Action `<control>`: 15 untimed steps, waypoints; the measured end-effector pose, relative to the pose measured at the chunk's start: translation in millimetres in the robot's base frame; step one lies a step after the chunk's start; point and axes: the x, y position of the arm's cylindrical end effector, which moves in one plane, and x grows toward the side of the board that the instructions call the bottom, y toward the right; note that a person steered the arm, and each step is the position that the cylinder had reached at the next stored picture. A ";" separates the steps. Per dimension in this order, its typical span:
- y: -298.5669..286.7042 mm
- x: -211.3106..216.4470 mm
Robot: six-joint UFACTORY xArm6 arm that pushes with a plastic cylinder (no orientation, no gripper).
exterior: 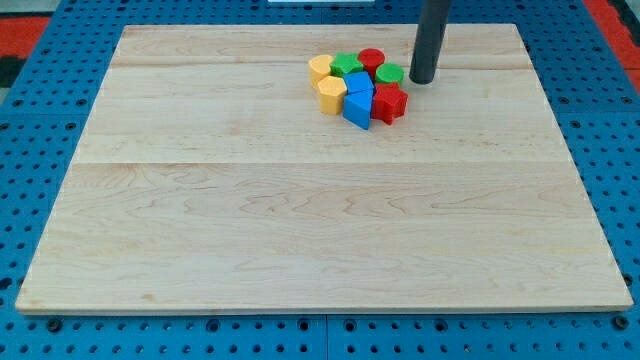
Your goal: Move your arm to the top right
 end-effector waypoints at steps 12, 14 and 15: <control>-31.8 -72.5; 11.7 -28.7; 82.7 -2.4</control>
